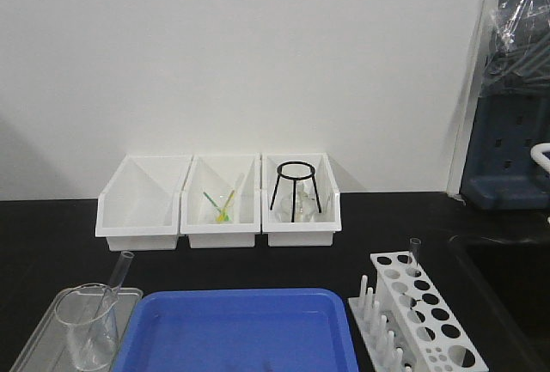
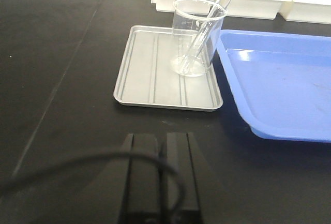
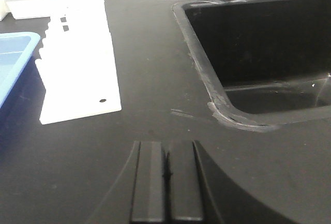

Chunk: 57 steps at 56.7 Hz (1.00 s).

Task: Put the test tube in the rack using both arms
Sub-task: 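Move the left gripper to the clear test tube in the beaker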

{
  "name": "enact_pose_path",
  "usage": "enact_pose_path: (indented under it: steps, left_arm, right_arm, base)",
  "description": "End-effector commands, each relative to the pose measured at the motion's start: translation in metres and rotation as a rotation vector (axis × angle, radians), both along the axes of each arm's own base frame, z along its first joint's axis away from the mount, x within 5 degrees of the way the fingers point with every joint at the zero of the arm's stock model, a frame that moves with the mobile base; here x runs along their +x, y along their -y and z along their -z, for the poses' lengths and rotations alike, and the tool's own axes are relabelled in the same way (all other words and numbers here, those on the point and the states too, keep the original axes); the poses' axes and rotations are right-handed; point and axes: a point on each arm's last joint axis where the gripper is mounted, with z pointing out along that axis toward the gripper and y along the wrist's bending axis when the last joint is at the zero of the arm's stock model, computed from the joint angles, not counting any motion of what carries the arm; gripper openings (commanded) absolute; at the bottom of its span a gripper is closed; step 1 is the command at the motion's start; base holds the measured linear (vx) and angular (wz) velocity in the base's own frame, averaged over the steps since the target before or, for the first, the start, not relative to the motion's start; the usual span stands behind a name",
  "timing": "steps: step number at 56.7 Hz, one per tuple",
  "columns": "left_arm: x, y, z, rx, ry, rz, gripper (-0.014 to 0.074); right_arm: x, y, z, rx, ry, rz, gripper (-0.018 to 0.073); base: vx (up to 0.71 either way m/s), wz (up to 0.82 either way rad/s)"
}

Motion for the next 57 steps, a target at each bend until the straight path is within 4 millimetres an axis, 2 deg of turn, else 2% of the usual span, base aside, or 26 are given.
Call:
enact_pose_path:
  steps: [1,18,30,36,45,52,57]
  left_arm:
    - [0.000,0.000,-0.018,0.016,0.126,0.007,0.0014]
    - [0.000,0.000,-0.019,0.043,0.129,0.006,0.0014]
    - [0.001,-0.002,-0.027,0.187,0.209,0.013,0.0014]
    - [0.002,0.001,-0.041,0.193,0.365,0.039,0.0014]
    - [-0.005,0.010,-0.069,0.205,0.695,0.099,0.0014]
    - [-0.019,0.016,-0.093,0.199,0.989,0.148,0.0014]
    - [-0.030,0.017,-0.105,0.098,1.160,0.176,0.0014]
  right_arm:
    - [0.001,0.000,-0.013,-0.025,0.099,-0.002,-0.0010]
    - [0.001,0.002,-0.013,-0.104,0.095,0.000,-0.0010]
    - [0.003,0.002,-0.020,-0.136,0.169,-0.011,-0.0010]
    - [0.004,0.000,-0.029,-0.141,0.269,-0.025,-0.0010]
    - [0.003,-0.004,-0.047,-0.073,0.483,-0.048,-0.0010]
    - [-0.003,-0.007,-0.070,0.001,0.745,-0.079,-0.0010]
    - [-0.012,-0.008,-0.087,0.081,0.951,-0.103,-0.0010]
  base:
    - [0.00,0.00]
    - [0.00,0.00]
    - [0.00,0.00]
    - [0.00,0.00]
    - [0.00,0.00]
    - [0.00,0.00]
    - [0.00,0.00]
